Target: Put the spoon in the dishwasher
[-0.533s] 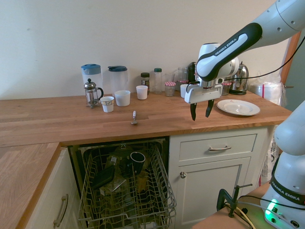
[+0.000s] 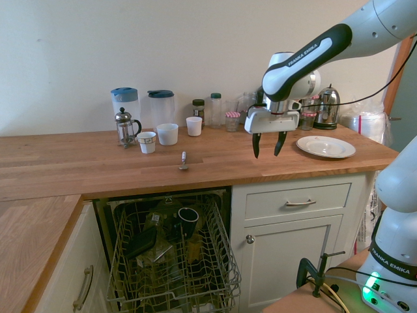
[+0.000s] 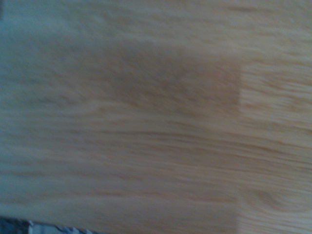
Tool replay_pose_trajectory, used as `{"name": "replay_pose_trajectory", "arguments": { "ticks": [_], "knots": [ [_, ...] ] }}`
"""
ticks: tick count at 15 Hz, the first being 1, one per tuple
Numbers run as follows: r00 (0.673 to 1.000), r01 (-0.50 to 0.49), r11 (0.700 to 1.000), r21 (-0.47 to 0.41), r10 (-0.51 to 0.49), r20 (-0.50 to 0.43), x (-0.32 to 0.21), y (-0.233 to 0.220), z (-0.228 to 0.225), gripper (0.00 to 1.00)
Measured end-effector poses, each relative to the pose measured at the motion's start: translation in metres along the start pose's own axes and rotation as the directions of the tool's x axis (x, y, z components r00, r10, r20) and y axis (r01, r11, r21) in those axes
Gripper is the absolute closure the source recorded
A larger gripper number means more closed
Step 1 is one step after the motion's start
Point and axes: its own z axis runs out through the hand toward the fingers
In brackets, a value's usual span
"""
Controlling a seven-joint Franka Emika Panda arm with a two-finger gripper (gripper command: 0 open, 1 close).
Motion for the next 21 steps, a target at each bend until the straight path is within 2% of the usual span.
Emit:
{"name": "replay_pose_trajectory", "arguments": {
  "ticks": [3, 6, 10, 15, 21],
  "knots": [
    [0.990, -0.142, 0.989, 0.048, 0.143, -0.011, -0.026, -0.080, -0.003, 0.00],
    [0.966, -0.242, 0.967, 0.076, 0.248, -0.075, -0.038, -0.150, 0.013, 0.00],
    [0.952, -0.283, 0.956, 0.081, 0.290, -0.101, -0.073, -0.225, 0.054, 0.00],
    [0.944, -0.304, 0.951, 0.062, 0.309, -0.111, -0.075, -0.261, 0.073, 0.00],
    [0.944, -0.313, 0.949, 0.025, 0.314, -0.097, -0.086, -0.272, 0.101, 0.00]
  ]
}}
